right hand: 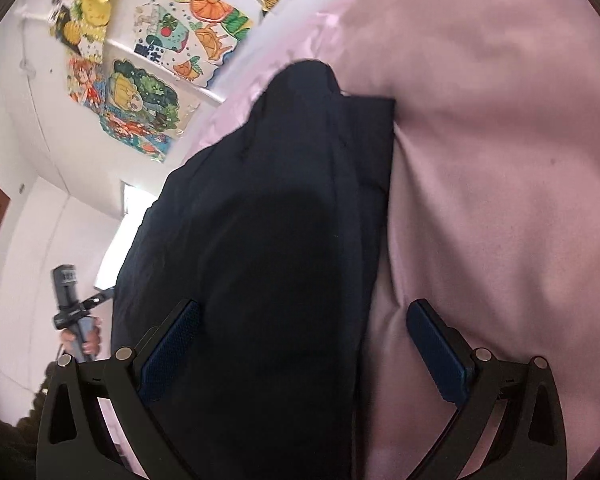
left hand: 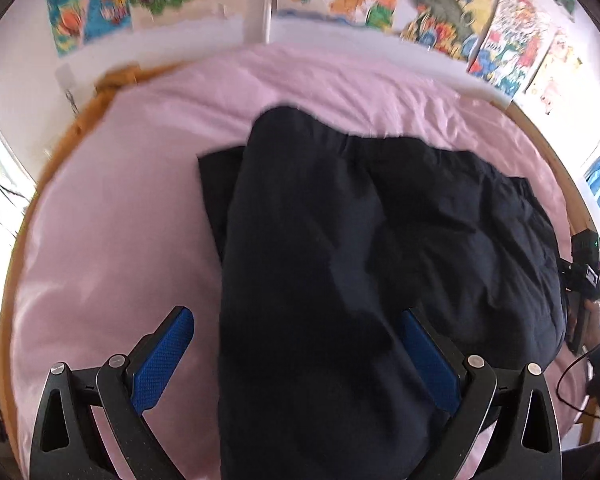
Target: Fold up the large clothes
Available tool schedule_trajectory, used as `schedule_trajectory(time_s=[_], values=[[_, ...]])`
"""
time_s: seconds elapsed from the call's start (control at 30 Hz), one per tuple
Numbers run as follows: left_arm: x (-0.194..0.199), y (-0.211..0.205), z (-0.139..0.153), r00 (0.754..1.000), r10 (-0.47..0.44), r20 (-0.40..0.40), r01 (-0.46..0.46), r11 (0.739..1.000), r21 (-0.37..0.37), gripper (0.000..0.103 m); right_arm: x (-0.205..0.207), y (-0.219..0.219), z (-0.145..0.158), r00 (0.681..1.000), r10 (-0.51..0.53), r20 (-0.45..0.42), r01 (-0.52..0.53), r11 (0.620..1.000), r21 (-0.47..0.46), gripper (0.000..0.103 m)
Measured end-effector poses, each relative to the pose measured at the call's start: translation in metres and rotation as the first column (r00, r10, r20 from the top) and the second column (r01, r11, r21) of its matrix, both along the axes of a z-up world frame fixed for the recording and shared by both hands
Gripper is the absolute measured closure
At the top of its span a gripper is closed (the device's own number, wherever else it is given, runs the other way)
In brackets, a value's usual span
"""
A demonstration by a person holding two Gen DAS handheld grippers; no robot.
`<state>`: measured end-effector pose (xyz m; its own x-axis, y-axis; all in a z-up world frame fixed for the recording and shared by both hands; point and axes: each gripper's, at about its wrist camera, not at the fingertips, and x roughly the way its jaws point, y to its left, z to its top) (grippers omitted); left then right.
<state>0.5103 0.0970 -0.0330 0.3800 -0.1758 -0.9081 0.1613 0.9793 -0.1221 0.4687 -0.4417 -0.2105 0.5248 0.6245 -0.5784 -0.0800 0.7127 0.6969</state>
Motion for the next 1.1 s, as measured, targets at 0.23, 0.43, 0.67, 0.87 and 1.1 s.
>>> schedule_trajectory(time_s=[0.23,0.43,0.67,0.87,1.1], values=[[0.023,0.008,-0.039,0.993,-0.005,-0.114,-0.011,0.991,-0.134,0.000,0.003,0.008,-0.010,1.000,0.011,0.002,-0.011,1.000,0.004,0.001],[0.026,0.027,-0.073,0.979,-0.003,-0.202,-0.059,0.951,-0.305,0.000,0.003,0.003,-0.012,1.000,0.012,0.007,-0.012,1.000,0.017,0.001],[0.006,0.026,-0.083,0.995,-0.042,-0.087,0.013,0.949,-0.315,0.000,0.003,0.014,-0.006,1.000,0.012,-0.011,-0.013,0.996,-0.090,0.001],[-0.001,0.024,-0.085,0.997,-0.040,-0.069,0.016,0.950,-0.313,0.000,0.005,0.043,0.013,0.998,0.058,0.020,-0.052,0.972,-0.230,0.001],[0.001,0.014,-0.084,0.996,-0.041,-0.081,0.015,0.955,-0.296,0.000,0.011,0.012,-0.008,0.999,0.033,-0.005,-0.033,0.999,0.006,0.001]])
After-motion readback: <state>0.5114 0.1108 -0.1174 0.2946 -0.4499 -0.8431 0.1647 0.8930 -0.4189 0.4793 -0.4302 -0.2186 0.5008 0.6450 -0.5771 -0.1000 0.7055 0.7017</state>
